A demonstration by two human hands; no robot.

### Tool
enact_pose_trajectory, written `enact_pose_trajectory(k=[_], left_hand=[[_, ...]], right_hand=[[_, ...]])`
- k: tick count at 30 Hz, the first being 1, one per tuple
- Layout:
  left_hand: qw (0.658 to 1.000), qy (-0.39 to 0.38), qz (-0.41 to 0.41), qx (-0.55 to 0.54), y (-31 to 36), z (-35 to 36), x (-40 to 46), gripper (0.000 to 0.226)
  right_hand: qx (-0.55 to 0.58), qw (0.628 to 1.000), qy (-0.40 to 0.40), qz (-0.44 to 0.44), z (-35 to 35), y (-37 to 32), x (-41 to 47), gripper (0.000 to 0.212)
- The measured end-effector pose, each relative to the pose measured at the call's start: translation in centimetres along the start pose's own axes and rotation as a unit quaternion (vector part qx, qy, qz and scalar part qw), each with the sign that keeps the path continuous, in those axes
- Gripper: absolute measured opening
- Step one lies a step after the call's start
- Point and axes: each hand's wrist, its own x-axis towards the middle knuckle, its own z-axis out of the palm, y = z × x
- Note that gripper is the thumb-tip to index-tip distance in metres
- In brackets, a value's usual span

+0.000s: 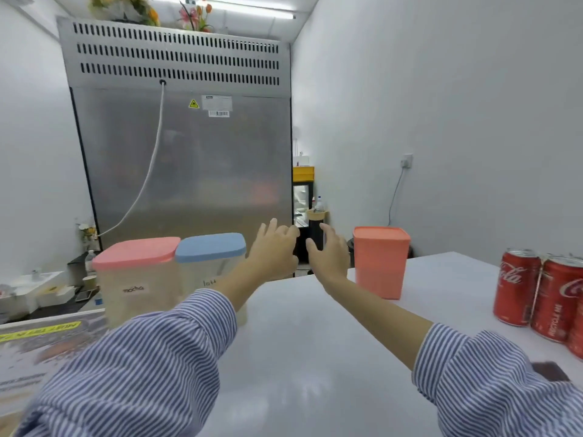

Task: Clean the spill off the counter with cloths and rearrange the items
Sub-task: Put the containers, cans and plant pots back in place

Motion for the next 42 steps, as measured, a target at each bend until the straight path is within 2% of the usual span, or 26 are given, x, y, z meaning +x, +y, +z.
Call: enact_pose_trajectory(k=[3, 5, 7, 10, 11, 13, 17, 20, 22, 26, 29, 36, 42], left_hand=[[0.990, -0.032, 0.022, -0.132, 5.6, 1.6, 3.0, 0.051], [0.969, -0.077, 0.002, -0.233, 8.4, 3.4, 4.8, 0.060], [0.944, -0.115, -0.024, -0.309, 10.4, 5.3, 6.5, 0.074], [0.897, -0.130, -0.049, -0.421, 11.6, 7.4, 8.9, 0.089], [0.884, -0.128, -0.049, -0.446, 11.9, 7.9, 9.5, 0.087], [0.874, -0.111, -0.039, -0.471, 12.3, 9.0, 10.2, 0.070], [0.864, 0.004, -0.051, -0.500, 13.4, 9.7, 10.0, 0.035], [0.856, 0.070, -0.076, -0.506, 12.8, 9.0, 9.4, 0.023], [0.853, 0.110, -0.085, -0.504, 11.7, 7.3, 9.0, 0.019], [0.850, 0.220, -0.085, -0.470, 7.8, 1.0, 8.1, 0.017], [0.857, 0.282, -0.075, -0.425, 3.3, -4.6, 6.9, 0.017], [0.880, 0.329, -0.105, -0.325, -8.7, -11.9, 1.4, 0.019], [0.888, 0.338, -0.145, -0.276, -15.8, -11.4, -3.1, 0.018]], right_hand=[[-0.057, 0.996, 0.066, 0.025, -4.5, 3.9, 2.9, 0.051], [-0.094, 0.992, 0.077, 0.045, -7.0, 6.2, 4.4, 0.056], [-0.110, 0.989, 0.062, 0.072, -8.7, 8.5, 5.6, 0.061], [-0.054, 0.990, -0.002, 0.130, -10.0, 11.8, 7.5, 0.064], [-0.021, 0.991, -0.026, 0.126, -10.3, 12.8, 7.9, 0.062], [0.034, 0.994, -0.057, 0.086, -10.7, 13.9, 8.5, 0.049], [0.055, 0.996, -0.037, 0.061, -10.9, 13.7, 8.6, 0.029], [0.036, 0.999, -0.007, 0.026, -10.5, 11.9, 8.3, 0.021], [0.022, 1.000, 0.009, -0.017, -10.3, 9.5, 8.4, 0.023], [0.025, 0.994, 0.035, -0.103, -8.9, 2.3, 8.6, 0.029], [0.074, 0.987, 0.044, -0.136, -7.0, -3.9, 7.8, 0.030], [0.225, 0.963, -0.057, -0.139, 1.2, -14.6, 4.2, 0.030], [0.234, 0.953, -0.134, -0.135, 8.4, -17.9, 0.5, 0.035]])
